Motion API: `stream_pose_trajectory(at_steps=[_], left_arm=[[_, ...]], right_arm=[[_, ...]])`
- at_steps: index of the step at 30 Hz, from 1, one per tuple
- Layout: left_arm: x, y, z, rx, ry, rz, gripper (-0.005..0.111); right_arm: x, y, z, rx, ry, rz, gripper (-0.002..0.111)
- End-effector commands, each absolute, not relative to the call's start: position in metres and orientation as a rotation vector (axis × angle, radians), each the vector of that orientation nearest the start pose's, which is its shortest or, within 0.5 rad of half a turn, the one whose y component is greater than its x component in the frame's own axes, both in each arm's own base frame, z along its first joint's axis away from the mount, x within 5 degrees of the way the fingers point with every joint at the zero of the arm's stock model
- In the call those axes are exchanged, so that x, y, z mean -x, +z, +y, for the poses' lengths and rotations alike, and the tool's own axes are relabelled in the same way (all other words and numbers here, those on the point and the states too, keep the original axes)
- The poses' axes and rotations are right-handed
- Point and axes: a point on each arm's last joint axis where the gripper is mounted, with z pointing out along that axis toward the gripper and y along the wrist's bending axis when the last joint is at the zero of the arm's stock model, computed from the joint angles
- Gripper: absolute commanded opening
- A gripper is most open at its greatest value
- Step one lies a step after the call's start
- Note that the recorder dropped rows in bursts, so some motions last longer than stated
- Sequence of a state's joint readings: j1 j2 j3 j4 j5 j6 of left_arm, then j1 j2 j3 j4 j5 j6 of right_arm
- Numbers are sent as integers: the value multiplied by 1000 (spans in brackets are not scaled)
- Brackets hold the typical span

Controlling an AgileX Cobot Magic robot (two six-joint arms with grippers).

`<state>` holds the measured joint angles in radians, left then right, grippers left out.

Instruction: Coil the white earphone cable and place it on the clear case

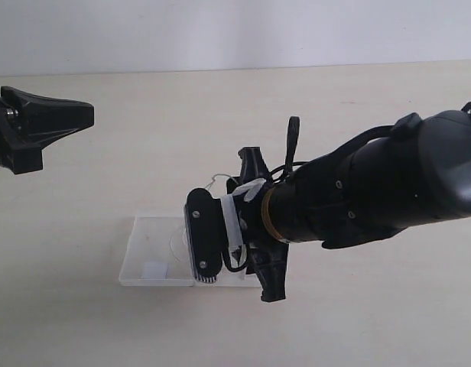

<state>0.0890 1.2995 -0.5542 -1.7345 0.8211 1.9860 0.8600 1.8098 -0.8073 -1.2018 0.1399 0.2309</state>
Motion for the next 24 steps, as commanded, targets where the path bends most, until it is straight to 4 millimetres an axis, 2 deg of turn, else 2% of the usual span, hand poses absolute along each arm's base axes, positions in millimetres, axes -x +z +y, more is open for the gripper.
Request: stream_pose_trajectory(at_steps=[1, 6, 11, 15, 17, 21, 24], left_arm=[[-233, 242, -45, -559, -654, 1861, 0], [-233, 242, -45, -559, -654, 1861, 0], [-233, 242, -45, -559, -654, 1861, 0], [-233, 242, -45, -559, -654, 1861, 0], [-233, 242, -45, -559, -654, 1861, 0], [-233, 242, -45, -559, -654, 1861, 0], [-233, 242, -45, -559, -654, 1861, 0]], right_arm=[[-218, 140, 243, 1945, -223, 1591, 62], [-215, 137, 241, 1936, -231, 1668, 62], [-213, 135, 243, 1965, -200, 1651, 62], [-217, 123, 247, 1985, -205, 1674, 62], [-221, 127, 250, 1957, -220, 1699, 62], [-226, 149, 256, 1839, -186, 1734, 63], [-225, 149, 256, 1797, -154, 1795, 67]])
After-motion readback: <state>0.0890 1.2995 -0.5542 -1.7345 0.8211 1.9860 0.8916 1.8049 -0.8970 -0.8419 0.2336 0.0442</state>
